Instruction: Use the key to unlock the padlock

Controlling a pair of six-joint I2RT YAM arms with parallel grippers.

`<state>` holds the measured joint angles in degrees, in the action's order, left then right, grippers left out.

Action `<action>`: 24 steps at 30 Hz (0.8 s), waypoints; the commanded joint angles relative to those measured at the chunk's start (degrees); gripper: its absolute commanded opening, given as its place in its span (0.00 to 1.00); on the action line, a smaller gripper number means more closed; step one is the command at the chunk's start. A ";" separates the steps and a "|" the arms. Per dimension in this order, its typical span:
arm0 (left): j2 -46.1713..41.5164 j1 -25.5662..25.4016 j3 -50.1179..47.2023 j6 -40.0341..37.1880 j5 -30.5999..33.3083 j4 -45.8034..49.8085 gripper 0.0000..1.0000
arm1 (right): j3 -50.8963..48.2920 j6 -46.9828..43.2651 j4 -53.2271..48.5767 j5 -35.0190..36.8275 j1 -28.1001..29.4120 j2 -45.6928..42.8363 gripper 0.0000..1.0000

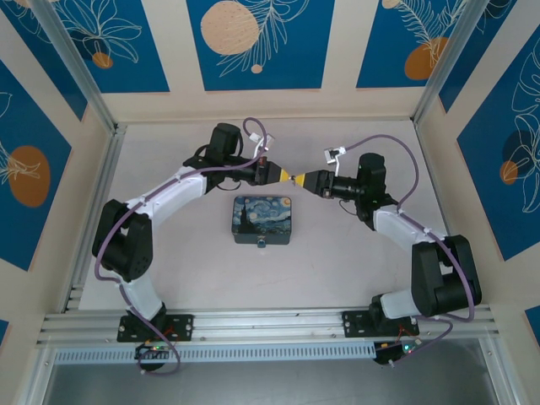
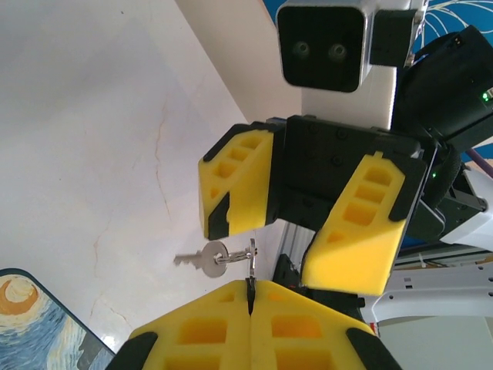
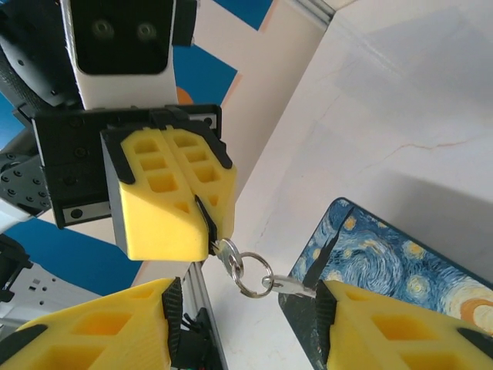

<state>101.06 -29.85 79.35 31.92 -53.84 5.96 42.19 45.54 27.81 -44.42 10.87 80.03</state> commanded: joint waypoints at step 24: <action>-0.97 0.22 3.27 -4.06 -4.39 4.47 0.00 | 6.95 -4.24 -4.58 -5.41 2.20 4.55 0.27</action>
<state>101.06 -29.85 80.53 29.76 -56.21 9.52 47.94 42.81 24.34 -48.27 12.91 84.40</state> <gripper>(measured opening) 0.040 0.279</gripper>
